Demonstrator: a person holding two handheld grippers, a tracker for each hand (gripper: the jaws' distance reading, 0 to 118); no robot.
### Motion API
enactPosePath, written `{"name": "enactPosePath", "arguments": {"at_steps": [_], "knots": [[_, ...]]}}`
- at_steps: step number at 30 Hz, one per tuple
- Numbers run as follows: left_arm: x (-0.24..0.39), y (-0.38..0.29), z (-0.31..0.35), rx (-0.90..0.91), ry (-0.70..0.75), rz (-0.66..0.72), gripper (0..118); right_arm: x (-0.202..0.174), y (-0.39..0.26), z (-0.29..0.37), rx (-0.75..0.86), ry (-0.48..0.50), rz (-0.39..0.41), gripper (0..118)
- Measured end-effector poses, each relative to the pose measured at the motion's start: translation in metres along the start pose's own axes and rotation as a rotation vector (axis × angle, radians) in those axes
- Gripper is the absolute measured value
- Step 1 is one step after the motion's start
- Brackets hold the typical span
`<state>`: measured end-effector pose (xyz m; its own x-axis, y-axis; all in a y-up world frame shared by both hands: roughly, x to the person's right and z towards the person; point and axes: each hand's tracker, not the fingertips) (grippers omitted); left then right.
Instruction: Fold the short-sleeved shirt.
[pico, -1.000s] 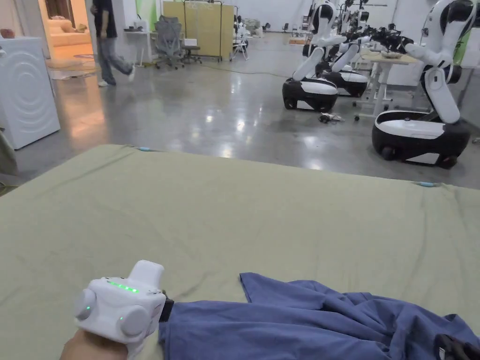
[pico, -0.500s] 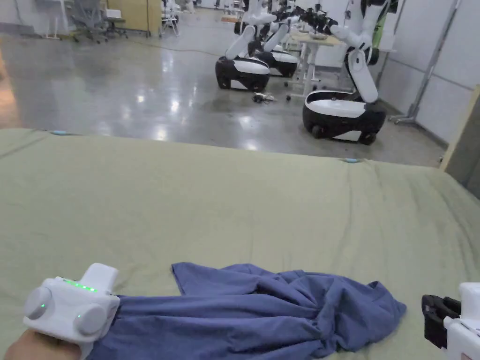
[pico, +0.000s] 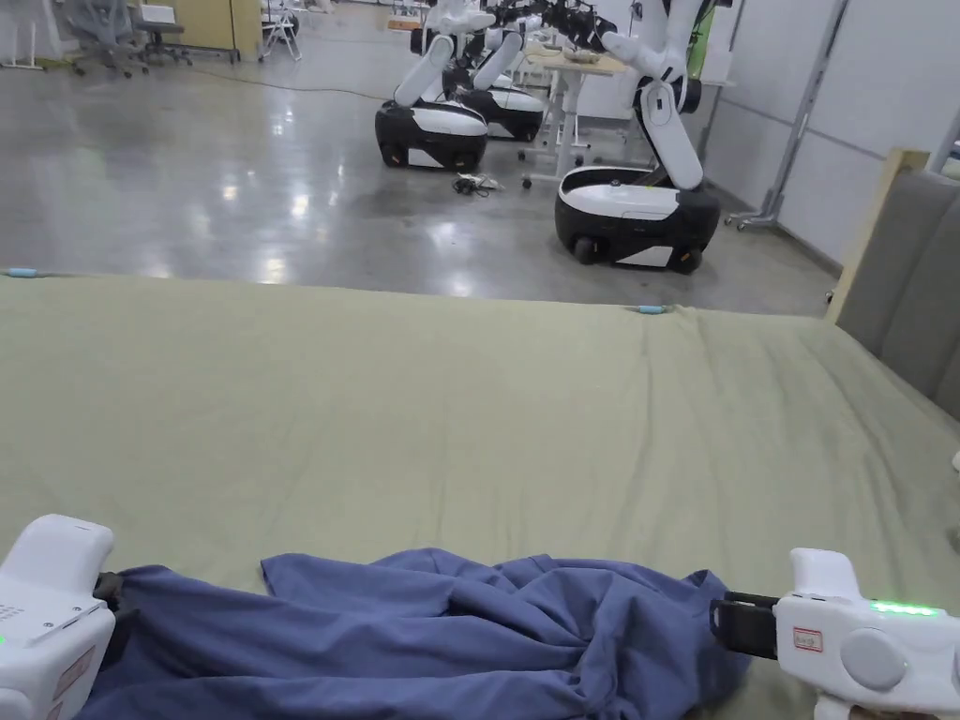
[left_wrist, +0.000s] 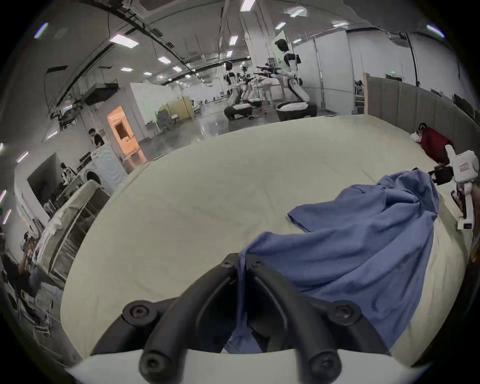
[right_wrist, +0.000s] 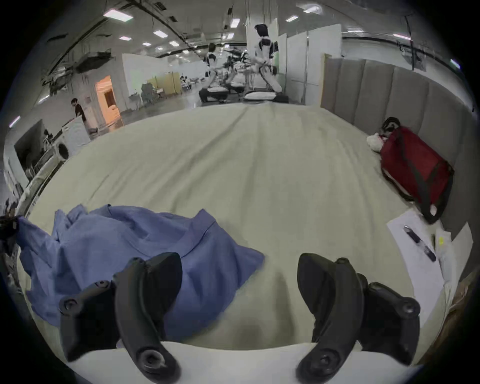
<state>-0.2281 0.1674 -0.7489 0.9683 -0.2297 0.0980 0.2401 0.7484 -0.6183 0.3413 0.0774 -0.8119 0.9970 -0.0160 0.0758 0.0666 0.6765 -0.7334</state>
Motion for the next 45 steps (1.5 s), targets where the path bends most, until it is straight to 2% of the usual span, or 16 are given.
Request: {"name": "enactPosePath", "arguments": {"at_steps": [1, 2, 4, 5, 6, 8, 11, 16, 18, 21, 23, 27, 31, 34, 37, 45], "knots": [[0.001, 0.001, 0.0, 0.002, 0.01, -0.002, 1, -0.002, 0.002, -0.007, -0.034, 0.005, 0.013, 98], [0.001, 0.001, -0.001, 0.003, 0.02, -0.001, 1, -0.004, 0.003, -0.015, -0.077, -0.018, 0.027, 90], [-0.003, 0.002, -0.01, -0.002, 0.026, 0.006, 1, -0.005, 0.003, -0.022, -0.156, -0.021, 0.003, 56], [-0.003, 0.001, -0.011, -0.004, 0.033, 0.01, 1, -0.006, 0.002, -0.017, -0.118, -0.032, -0.002, 28], [-0.003, -0.001, -0.012, -0.007, 0.037, 0.009, 1, -0.008, 0.003, -0.007, -0.063, -0.076, 0.014, 11], [-0.007, -0.002, -0.018, -0.012, 0.056, 0.001, 1, -0.005, 0.006, 0.007, -0.047, -0.069, -0.007, 11], [-0.013, 0.003, -0.011, -0.002, 0.078, -0.026, 1, -0.001, 0.022, 0.042, 0.012, 0.013, -0.087, 11], [-0.039, 0.045, 0.036, 0.096, 0.129, -0.046, 1, -0.018, 0.071, 0.128, 0.151, 0.052, 0.027, 11], [-0.05, 0.07, 0.056, 0.152, 0.174, -0.067, 1, -0.025, 0.097, 0.161, 0.197, 0.093, 0.036, 11], [-0.072, 0.11, 0.074, 0.212, 0.232, -0.083, 1, -0.036, 0.138, 0.203, 0.288, 0.098, 0.056, 11], [-0.089, 0.14, 0.081, 0.24, 0.272, -0.067, 1, -0.048, 0.167, 0.234, 0.371, 0.054, 0.083, 11], [-0.116, 0.198, 0.089, 0.296, 0.325, -0.044, 1, -0.048, 0.226, 0.274, 0.478, 0.056, 0.013, 11], [-0.138, 0.251, 0.09, 0.358, 0.339, 0.014, 1, -0.041, 0.273, 0.301, 0.581, 0.076, -0.104, 11], [-0.147, 0.283, 0.088, 0.387, 0.359, 0.04, 1, -0.036, 0.297, 0.308, 0.651, 0.102, -0.153, 11], [-0.148, 0.303, 0.073, 0.379, 0.377, 0.015, 1, -0.04, 0.308, 0.299, 0.643, 0.1, -0.155, 11], [-0.126, 0.253, -0.027, 0.292, 0.312, 0.062, 1, -0.048, 0.266, 0.181, 0.485, 0.042, -0.138, 11]]}}
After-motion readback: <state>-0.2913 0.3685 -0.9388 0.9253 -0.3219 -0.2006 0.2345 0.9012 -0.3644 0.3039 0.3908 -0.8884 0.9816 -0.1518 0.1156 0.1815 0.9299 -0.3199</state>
